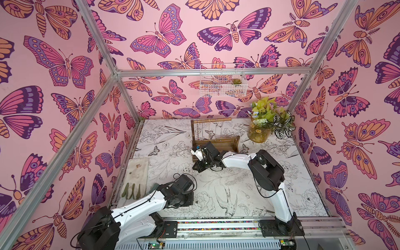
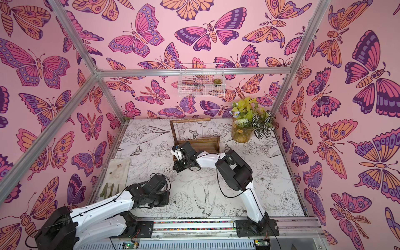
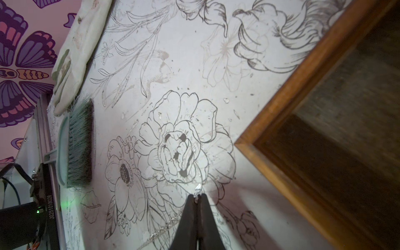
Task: Take the necklace off the jewelry display stand
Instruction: Place the necklace at the center of the board.
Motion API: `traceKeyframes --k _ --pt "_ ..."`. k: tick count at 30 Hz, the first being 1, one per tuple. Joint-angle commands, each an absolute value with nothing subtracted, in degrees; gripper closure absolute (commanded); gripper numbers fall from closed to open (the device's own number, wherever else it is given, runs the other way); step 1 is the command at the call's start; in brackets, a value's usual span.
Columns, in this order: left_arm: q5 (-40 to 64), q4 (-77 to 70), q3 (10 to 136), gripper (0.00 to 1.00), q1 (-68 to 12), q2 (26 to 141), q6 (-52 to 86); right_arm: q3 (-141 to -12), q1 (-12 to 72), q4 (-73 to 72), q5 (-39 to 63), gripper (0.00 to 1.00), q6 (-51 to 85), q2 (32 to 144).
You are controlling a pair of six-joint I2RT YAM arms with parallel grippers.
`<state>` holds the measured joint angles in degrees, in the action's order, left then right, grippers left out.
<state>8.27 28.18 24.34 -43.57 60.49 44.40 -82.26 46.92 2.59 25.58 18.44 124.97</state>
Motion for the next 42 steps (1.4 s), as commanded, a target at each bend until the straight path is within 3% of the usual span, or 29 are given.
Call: traceKeyframes --k 1,17,24,42 --pt "9.40 27.88 25.24 1.00 -43.86 61.26 43.86 -84.35 47.20 4.12 25.95 1.00 18.72 127.08" --pt "10.63 29.13 24.61 1.00 -43.87 61.08 43.60 -87.07 46.95 7.67 23.63 1.00 18.36 128.52" --pt "10.19 29.53 24.00 1.00 -43.88 60.02 43.59 -86.89 46.94 7.43 25.37 0.86 18.68 128.52" --pt "10.20 29.86 23.91 1.00 -43.88 59.81 43.59 -85.34 45.65 6.16 25.88 0.65 19.86 126.62"
